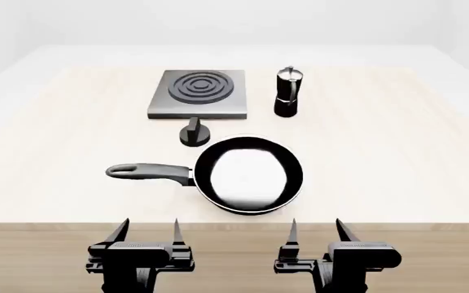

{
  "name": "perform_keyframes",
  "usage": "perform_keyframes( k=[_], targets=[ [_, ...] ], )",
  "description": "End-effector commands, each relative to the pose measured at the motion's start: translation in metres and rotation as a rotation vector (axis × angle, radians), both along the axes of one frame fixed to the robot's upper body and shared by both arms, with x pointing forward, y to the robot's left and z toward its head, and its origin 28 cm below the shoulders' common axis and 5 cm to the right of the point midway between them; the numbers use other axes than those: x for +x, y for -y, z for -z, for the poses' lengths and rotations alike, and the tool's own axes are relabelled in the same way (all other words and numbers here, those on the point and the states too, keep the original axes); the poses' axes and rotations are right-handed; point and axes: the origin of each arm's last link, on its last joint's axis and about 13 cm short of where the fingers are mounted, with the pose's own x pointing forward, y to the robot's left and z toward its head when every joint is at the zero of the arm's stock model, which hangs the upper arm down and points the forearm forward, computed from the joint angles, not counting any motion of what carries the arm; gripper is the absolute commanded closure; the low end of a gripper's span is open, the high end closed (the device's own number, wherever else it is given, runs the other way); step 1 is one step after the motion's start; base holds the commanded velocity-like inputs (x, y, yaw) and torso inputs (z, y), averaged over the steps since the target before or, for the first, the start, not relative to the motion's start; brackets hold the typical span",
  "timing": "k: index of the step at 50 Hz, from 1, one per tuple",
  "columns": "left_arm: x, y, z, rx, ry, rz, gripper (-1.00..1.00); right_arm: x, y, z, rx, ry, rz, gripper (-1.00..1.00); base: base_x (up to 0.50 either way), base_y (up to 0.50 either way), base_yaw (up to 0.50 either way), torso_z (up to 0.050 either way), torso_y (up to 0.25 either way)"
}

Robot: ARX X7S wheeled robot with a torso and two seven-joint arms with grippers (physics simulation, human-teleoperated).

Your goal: Turn on the stove and put the frying pan on it.

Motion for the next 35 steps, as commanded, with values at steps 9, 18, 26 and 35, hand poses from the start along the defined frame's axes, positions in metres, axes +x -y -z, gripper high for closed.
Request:
perform_keyframes(
  k=[9, 18, 26, 35],
  targets=[
    [0.000, 0.001, 0.003, 0.007, -0.025, 0.000, -1.00, -0.002, -0.003, 0.002, -0.039, -0.029, -0.009, -1.00, 0.00, 0.00, 0.00, 0.000, 0.000],
    [0.001, 0.001, -0.002, 0.005, -0.031, -0.003, -1.00, -0.003, -0.003, -0.006, -0.036, -0.019, -0.009, -1.00, 0.00, 0.00, 0.00, 0.000, 0.000],
    [0.035, -0.001, -0.134, 0.007, 0.057, -0.007, -1.00, 0.020, 0.009, -0.126, -0.020, 0.049, -0.023, -1.00, 0.00, 0.00, 0.00, 0.000, 0.000],
    [0.043, 0.000, -0.130, 0.026, 0.050, 0.012, -1.00, 0.040, 0.034, -0.133, -0.011, 0.071, 0.229, -1.00, 0.00, 0.00, 0.00, 0.000, 0.000]
  ],
)
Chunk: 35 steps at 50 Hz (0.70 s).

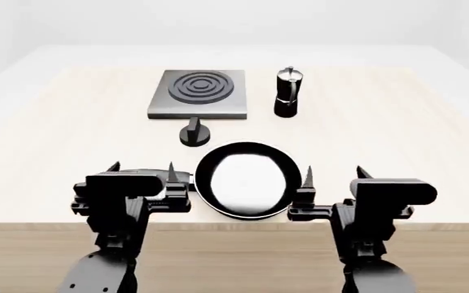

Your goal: Turn on the stove and put the frying pan on it.

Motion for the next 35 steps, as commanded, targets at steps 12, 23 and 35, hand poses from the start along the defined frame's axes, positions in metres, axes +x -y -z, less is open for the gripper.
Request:
perform_keyframes(
  k=[12, 23, 35],
  targets=[
    [0.009, -0.006, -0.030, 0.014, 0.019, -0.009, -1.00, 0.005, 0.120, -0.038, 0.018, 0.058, 0.772, -1.00, 0.00, 0.00, 0.00, 0.000, 0.000],
    [0.012, -0.008, -0.028, 0.021, 0.015, -0.019, -1.00, -0.004, 0.131, -0.033, 0.025, 0.044, 0.842, -1.00, 0.00, 0.00, 0.00, 0.000, 0.000],
    [0.013, -0.009, -0.027, 0.027, 0.014, -0.022, -1.00, -0.002, 0.128, -0.030, 0.026, 0.043, 0.807, -1.00, 0.40, 0.00, 0.00, 0.000, 0.000]
  ],
)
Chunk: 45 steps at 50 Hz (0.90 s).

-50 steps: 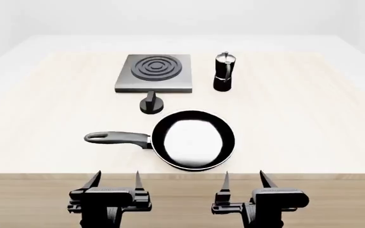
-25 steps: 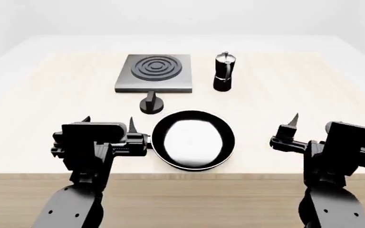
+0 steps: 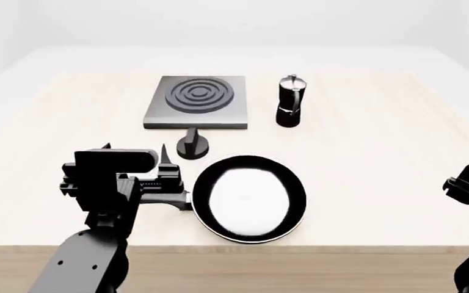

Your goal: Turn on the stove and put the frying pan on it.

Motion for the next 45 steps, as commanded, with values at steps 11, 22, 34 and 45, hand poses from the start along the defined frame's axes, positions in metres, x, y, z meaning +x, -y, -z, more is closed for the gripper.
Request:
perform_keyframes(
  k=[11, 22, 34, 45],
  targets=[
    [0.001, -0.002, 0.003, 0.015, -0.001, -0.015, -1.00, 0.000, 0.005, 0.007, 0.018, -0.012, 0.013, -1.00, 0.50, 0.00, 0.00, 0.000, 0.000],
    [0.002, -0.002, 0.004, 0.017, -0.003, -0.019, -1.00, 0.001, 0.006, 0.011, 0.025, -0.019, 0.011, -1.00, 0.50, 0.00, 0.00, 0.000, 0.000],
    [0.002, -0.002, 0.006, 0.021, -0.003, -0.024, -1.00, 0.003, 0.004, 0.014, 0.026, -0.027, 0.002, -1.00, 0.50, 0.00, 0.00, 0.000, 0.001],
    [0.001, -0.002, 0.005, 0.020, -0.004, -0.023, -1.00, 0.003, 0.004, 0.011, 0.027, -0.005, -0.023, -1.00, 0.45, 0.00, 0.00, 0.000, 0.001]
  ],
)
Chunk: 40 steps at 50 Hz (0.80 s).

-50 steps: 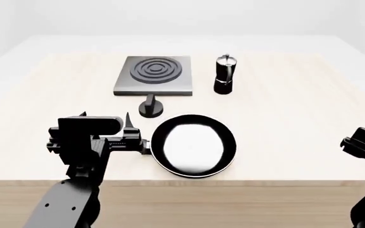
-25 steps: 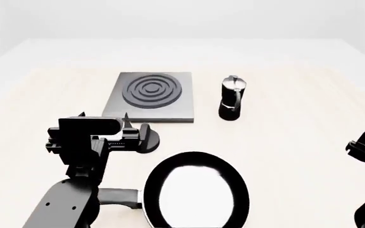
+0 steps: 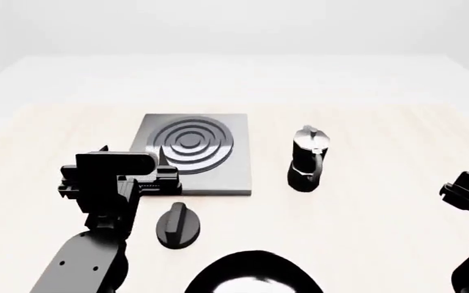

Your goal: Turn on the stove and put the frying pan on it.

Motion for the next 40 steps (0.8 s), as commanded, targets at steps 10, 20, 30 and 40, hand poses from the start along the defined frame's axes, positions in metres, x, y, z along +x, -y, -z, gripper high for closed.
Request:
perform_keyframes(
  k=[10, 20, 30, 40],
  targets=[
    [0.001, 0.000, -0.006, 0.019, -0.048, -0.017, -1.00, 0.000, 0.000, -0.003, 0.009, 0.002, -0.012, -1.00, 0.00, 0.00, 0.00, 0.000, 0.000],
    [0.018, -0.012, -0.061, -0.010, -0.324, 0.026, -1.00, -0.002, -0.001, -0.002, 0.017, -0.002, -0.027, -1.00, 0.00, 0.00, 0.00, 0.000, 0.000],
    [0.041, -0.039, -0.100, -0.072, -0.649, 0.048, -1.00, 0.001, -0.004, 0.004, 0.024, -0.012, -0.047, -1.00, 0.00, 0.00, 0.00, 0.000, 0.000],
    [0.059, -0.051, -0.080, -0.145, -0.799, -0.002, -1.00, 0.002, -0.006, 0.006, 0.022, -0.021, -0.055, -1.00, 0.00, 0.00, 0.00, 0.000, 0.000]
  ],
)
